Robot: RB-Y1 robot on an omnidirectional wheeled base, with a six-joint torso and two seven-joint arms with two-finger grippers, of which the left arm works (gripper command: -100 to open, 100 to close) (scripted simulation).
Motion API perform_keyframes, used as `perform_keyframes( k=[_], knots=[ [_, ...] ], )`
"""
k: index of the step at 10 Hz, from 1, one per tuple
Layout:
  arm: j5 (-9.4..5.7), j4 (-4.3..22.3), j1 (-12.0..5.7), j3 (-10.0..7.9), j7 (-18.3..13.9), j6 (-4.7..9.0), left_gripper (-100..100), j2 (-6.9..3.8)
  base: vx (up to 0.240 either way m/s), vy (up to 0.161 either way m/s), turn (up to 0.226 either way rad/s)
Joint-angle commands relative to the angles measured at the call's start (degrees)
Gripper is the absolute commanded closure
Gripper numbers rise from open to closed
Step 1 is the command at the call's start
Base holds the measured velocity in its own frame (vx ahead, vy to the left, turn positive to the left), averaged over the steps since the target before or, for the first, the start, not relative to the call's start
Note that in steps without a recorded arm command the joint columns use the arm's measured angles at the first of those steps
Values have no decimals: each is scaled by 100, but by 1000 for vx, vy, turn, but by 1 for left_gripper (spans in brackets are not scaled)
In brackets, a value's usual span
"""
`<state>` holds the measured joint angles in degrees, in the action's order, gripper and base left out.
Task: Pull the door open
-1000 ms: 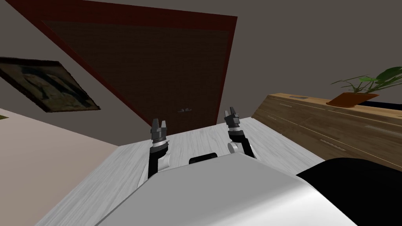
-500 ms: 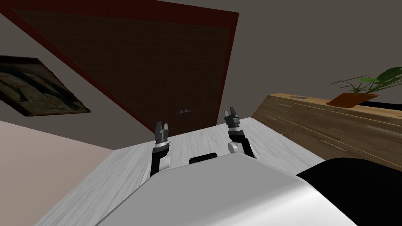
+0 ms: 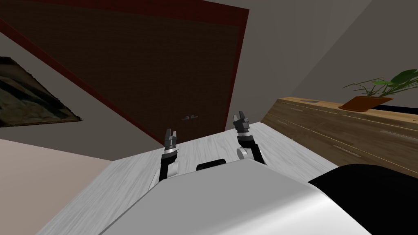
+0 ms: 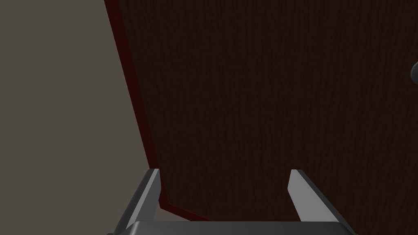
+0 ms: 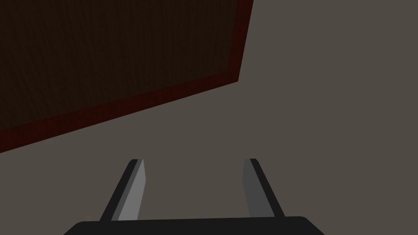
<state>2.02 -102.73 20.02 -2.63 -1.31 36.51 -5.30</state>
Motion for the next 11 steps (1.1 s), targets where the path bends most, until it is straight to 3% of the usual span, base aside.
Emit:
perform_keyframes(
  k=[1,11],
  knots=[
    [-34,286,-72,-41,-53,50,-100,-52,109,12,-42],
    [-215,1977,-438,-230,-340,336,-100,-278,99,13,-44]
  ],
)
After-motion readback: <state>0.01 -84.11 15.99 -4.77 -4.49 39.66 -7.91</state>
